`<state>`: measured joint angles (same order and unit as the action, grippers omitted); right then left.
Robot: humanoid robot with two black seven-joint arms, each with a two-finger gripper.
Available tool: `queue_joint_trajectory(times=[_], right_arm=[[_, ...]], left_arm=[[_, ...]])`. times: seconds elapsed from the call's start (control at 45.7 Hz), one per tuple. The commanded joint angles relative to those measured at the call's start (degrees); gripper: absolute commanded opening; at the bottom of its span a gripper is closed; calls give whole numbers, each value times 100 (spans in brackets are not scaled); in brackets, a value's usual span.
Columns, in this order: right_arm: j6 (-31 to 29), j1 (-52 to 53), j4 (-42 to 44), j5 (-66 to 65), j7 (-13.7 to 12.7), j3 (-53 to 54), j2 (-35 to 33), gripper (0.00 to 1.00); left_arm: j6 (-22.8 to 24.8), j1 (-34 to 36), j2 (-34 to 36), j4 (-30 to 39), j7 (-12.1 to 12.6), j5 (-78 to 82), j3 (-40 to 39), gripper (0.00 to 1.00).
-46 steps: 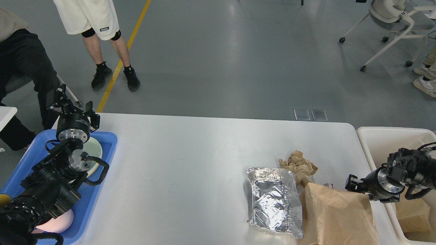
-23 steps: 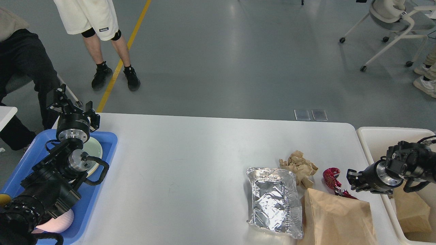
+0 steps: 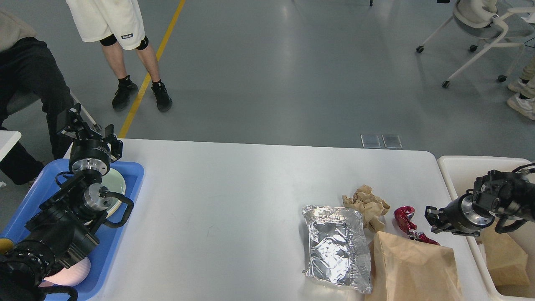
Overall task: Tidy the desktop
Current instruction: 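Pull the red wrapper out onto the table with the right gripper, then raise the right gripper up away from the red wrapper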
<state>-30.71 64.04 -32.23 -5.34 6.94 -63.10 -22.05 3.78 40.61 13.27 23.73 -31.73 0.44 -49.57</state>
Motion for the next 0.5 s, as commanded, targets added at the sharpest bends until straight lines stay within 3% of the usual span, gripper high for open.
queue_joint_trajectory(times=[0.0,0.066,0.175,0.263,0.482], right_arm=[[-208,73,-3,-2,9,-18,7,0],[-217,82,-29,-11,9,-53,-1,9],[-269,178,-55,-38,9,-115,-10,38],[-304,415,-46,-73,9,-132,-124,90],[-708,1645,-125,-90,9,-378,-458,97]], left_arm=[[0,0,0,0,0,0,0,96],[0,0,0,0,0,0,0,96],[0,0,0,0,0,0,0,96],[0,0,0,0,0,0,0,96],[0,0,0,0,0,0,0,96]])
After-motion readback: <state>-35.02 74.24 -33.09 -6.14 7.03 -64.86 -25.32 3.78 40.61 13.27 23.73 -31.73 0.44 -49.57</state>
